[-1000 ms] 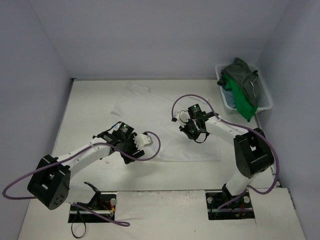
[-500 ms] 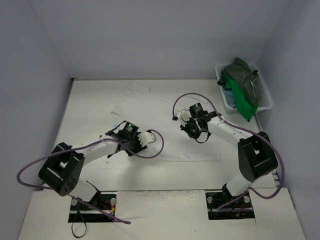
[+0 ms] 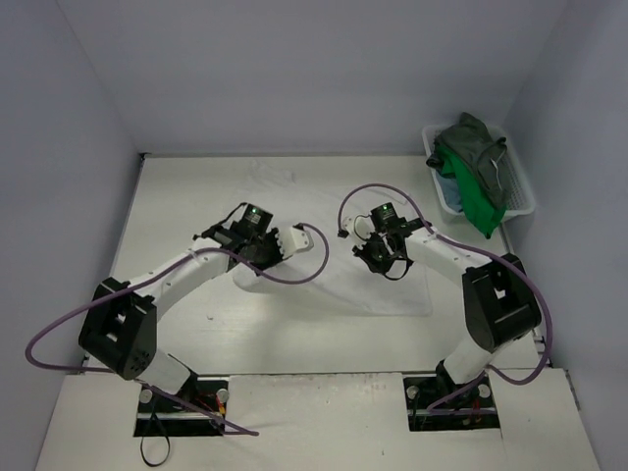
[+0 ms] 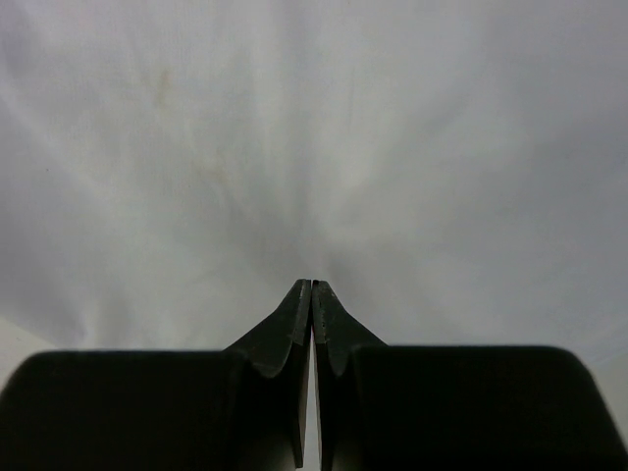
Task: Fold and stack the t-shirts
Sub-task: Flatten the tshirt out
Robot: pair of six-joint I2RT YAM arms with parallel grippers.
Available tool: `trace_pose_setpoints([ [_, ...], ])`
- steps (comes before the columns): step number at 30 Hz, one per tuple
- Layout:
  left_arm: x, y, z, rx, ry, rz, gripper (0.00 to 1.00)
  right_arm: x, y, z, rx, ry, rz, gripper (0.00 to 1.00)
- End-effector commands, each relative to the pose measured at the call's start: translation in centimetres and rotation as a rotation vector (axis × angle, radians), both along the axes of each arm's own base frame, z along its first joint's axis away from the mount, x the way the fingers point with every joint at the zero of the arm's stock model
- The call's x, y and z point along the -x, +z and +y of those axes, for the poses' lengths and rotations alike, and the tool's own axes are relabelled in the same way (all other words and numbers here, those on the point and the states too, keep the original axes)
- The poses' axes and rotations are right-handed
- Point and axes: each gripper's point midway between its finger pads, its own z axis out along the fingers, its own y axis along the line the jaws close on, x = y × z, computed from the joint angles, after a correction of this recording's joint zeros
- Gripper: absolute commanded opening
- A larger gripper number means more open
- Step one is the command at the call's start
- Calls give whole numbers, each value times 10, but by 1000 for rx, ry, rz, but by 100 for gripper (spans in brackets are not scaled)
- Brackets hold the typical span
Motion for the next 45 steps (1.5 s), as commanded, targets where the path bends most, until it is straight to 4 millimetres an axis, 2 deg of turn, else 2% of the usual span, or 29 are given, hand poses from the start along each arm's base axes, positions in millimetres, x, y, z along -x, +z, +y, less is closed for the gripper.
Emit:
trace_pose_setpoints([
  [1,-31,32,-8,31,-36,-47,4,-10,7,7,-32,1,-26,0],
  [3,-50,39,-11,30,-23,-70,7,-11,6,8,-31,2,-24,0],
  [4,-63,26,-3,-14,14,-70,8,-11,5,8,-32,2,-21,0],
  [5,-78,25,-6,-17,35,-115,8,-12,4,9,-33,1,-19,0],
  [6,-87,13,-2,-39,52,-103,11,-12,5,8,-32,0,-21,0],
  [7,-92,8,0,-49,60,-98,18,-12,5,9,-32,2,-21,0],
  [8,-94,1,0,-57,70,-80,31,-11,4,8,-31,-2,-17,0],
  [9,-94,-14,1,-77,75,-42,38,-12,5,8,-31,0,-21,0],
  [10,-95,-18,0,-83,79,-31,44,-11,6,8,-31,-1,-24,0],
  [12,-95,-33,1,-101,106,-7,55,-10,6,8,-32,1,-24,0],
  [13,-105,-31,0,-90,126,-45,55,-9,6,8,-33,0,-22,0],
  [14,-112,-31,6,-113,172,-78,56,-9,6,8,-34,2,-22,0],
  [17,-135,-19,16,-120,274,-193,56,-8,3,9,-37,2,-11,0],
  [20,-146,12,19,-84,322,-300,56,-6,2,10,-39,5,-5,0],
  [21,-148,28,23,-75,347,-344,56,-6,2,10,-39,5,-6,0],
  [23,-149,42,26,-69,357,-377,56,-5,2,10,-40,6,-5,0],
  [24,-150,57,28,-55,375,-406,57,-5,2,11,-43,7,-6,0],
  [25,-146,60,29,-56,374,-396,57,-4,3,12,-47,7,-3,0],
  [27,-143,81,30,-28,383,-424,57,-4,3,12,-50,9,-4,0],
  [30,-129,102,28,35,385,-420,61,-3,2,13,-47,14,-2,0],
  [32,-118,107,24,72,367,-404,61,-2,2,14,-48,16,0,0],
  [33,-106,108,20,96,341,-394,62,-3,3,13,-47,17,-4,0],
  [35,-91,103,14,128,299,-364,62,-3,3,14,-48,17,-5,0],
  [37,-71,88,11,130,256,-347,63,-2,3,14,-49,19,-4,0],
  [39,-60,80,11,113,221,-370,63,-2,4,15,-52,20,-5,0],
  [40,-50,61,9,95,195,-364,63,-2,3,16,-52,20,-4,0],
  [42,-44,51,10,74,168,-378,63,-2,2,15,-49,18,1,0],
  [43,-35,34,11,52,148,-354,63,-2,3,15,-49,18,0,0],
  [45,-30,20,7,38,111,-359,63,-1,1,16,-46,20,5,0],
])
